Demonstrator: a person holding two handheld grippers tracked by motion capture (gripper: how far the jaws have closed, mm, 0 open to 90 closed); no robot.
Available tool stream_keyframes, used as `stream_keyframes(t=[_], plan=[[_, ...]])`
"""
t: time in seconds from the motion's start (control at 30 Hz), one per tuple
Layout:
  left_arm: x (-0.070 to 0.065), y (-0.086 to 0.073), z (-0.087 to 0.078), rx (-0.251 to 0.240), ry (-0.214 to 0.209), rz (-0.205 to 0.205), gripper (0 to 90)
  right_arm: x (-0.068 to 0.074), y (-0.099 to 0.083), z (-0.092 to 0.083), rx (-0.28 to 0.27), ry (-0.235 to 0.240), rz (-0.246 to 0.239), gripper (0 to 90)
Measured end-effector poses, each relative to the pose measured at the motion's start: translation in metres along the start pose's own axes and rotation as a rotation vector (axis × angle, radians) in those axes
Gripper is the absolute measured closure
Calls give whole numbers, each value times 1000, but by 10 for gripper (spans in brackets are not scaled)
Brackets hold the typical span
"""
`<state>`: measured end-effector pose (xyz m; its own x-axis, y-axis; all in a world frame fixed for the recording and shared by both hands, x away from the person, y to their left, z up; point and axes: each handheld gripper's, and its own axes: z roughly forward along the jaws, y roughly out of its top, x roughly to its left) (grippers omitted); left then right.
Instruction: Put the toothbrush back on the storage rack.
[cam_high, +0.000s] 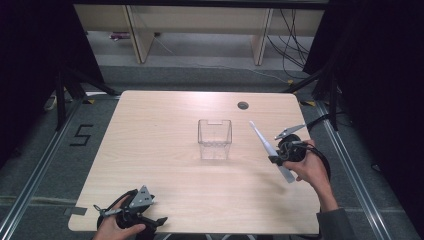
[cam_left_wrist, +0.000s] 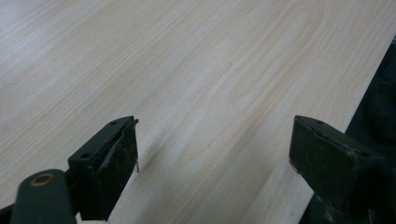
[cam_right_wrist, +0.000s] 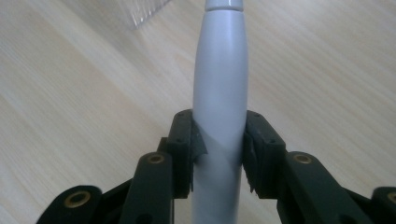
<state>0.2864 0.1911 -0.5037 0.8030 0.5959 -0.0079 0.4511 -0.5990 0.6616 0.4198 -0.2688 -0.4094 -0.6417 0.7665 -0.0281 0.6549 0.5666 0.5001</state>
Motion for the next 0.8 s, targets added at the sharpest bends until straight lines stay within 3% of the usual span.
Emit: stream_keyframes(t=[0.1, 0.13, 0.33, 0.4, 0.63, 0.8], plan=[[0, 0, 0, -2, 1, 1, 148, -4, 3, -4, -44, 5, 10, 667], [0, 0, -1, -2, -1, 2, 148, -2, 4, -4, -54, 3, 43, 666], [0, 0, 0, -1, -1, 2, 149, -4, 11, -3, -134, -3, 32, 667], [0, 0, 0, -4, 2, -1, 148, -2, 14, -2, -163, 13, 65, 667], [0, 0, -1, -3, -3, 3, 148, 1, 28, 1, -224, 28, 6, 666], [-1, 0, -1, -8, -7, -5, 148, 6, 39, 2, -241, 42, 7, 667]])
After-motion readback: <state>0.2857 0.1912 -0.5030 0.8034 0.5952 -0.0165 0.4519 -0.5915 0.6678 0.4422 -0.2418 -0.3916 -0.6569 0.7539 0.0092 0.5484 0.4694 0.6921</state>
